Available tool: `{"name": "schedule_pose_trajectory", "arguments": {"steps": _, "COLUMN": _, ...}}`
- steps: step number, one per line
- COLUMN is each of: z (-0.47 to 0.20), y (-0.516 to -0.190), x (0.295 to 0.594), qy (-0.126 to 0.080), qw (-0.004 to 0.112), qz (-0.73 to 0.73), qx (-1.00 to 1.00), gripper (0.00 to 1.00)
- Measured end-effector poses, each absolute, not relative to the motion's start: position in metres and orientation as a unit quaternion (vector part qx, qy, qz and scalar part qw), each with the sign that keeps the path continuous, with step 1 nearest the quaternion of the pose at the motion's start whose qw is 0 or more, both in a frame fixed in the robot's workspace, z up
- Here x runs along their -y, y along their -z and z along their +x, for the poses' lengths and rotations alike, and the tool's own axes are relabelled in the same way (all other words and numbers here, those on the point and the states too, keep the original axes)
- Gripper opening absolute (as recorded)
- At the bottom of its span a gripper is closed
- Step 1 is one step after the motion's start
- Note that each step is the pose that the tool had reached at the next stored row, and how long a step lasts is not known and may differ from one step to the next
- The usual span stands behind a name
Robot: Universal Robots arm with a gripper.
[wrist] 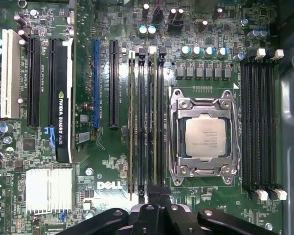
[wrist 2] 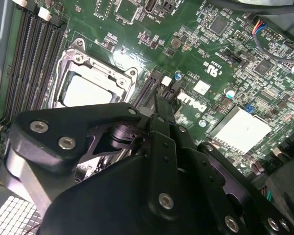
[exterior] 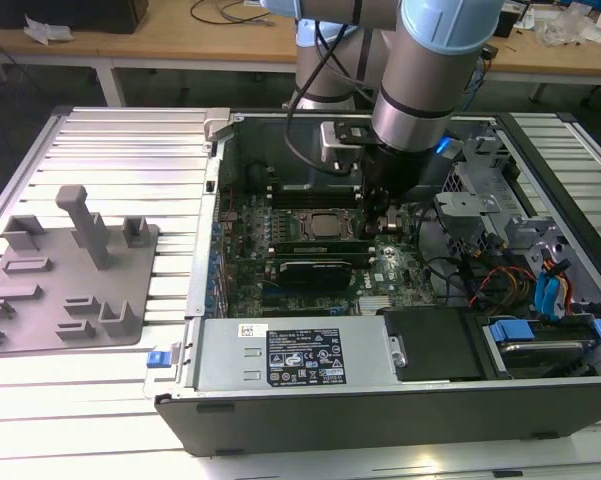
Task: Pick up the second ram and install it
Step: 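Press down the second ram until it locks into place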
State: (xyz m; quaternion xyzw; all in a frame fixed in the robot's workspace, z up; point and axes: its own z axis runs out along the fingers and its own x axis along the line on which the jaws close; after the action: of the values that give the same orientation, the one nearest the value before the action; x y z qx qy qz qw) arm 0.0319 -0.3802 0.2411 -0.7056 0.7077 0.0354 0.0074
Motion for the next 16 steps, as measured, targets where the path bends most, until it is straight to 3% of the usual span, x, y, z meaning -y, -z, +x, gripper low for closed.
{"name": "schedule_pose_trajectory", "arguments": {"steps": 16, "z": 0.0319, "y": -0.2297, "x": 0.3790, "qy": -0.036, "qw": 0.008, "qz": -0.706, "qx": -0.708, "gripper": 0.08}}
